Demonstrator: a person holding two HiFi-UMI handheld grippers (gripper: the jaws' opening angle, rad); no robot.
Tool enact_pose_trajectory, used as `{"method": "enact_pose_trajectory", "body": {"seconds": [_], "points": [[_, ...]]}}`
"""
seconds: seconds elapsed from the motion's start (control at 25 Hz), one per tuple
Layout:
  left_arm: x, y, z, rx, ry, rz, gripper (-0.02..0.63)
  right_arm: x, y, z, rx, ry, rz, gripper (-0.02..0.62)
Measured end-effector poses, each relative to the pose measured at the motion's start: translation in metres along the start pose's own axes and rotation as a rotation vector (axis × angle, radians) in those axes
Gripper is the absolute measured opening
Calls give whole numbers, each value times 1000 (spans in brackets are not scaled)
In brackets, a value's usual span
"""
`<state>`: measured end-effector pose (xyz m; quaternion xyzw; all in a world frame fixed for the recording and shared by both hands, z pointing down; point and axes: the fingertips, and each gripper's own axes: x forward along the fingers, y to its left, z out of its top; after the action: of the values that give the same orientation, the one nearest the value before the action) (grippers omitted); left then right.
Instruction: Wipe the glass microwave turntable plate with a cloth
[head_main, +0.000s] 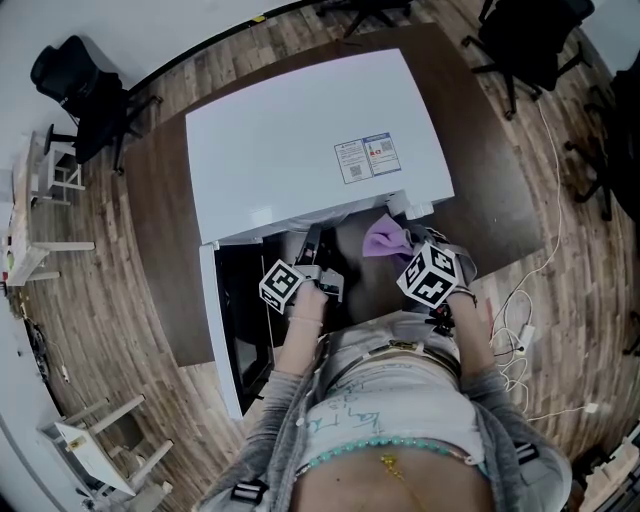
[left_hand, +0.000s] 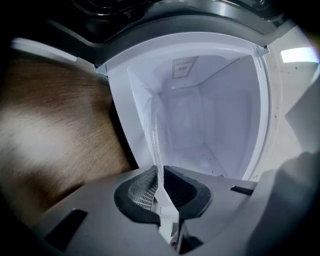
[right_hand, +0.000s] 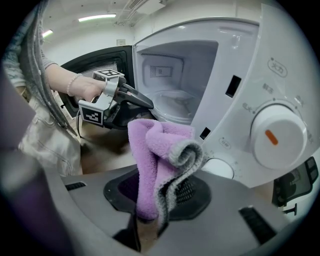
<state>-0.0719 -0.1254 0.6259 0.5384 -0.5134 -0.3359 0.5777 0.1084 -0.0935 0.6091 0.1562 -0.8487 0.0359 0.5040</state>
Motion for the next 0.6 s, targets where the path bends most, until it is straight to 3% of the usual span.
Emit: {"method": "enact_pose_trajectory", "body": {"seconds": [0.12,0.36,0.48,0.6], "points": [[2,0,0,-31,-9,29,41,-2,0,-1,3,-4,0,115],[7,0,4,22,-5,28,43,-3,-2,-1,9,-19,-7,115],[7,-3,4,93,-4,21,45,-4,-3,1,3,-29,-11,115],[4,-6,3,213,24,54,88,-5,-2,7,-2,-43,-8,115]]}}
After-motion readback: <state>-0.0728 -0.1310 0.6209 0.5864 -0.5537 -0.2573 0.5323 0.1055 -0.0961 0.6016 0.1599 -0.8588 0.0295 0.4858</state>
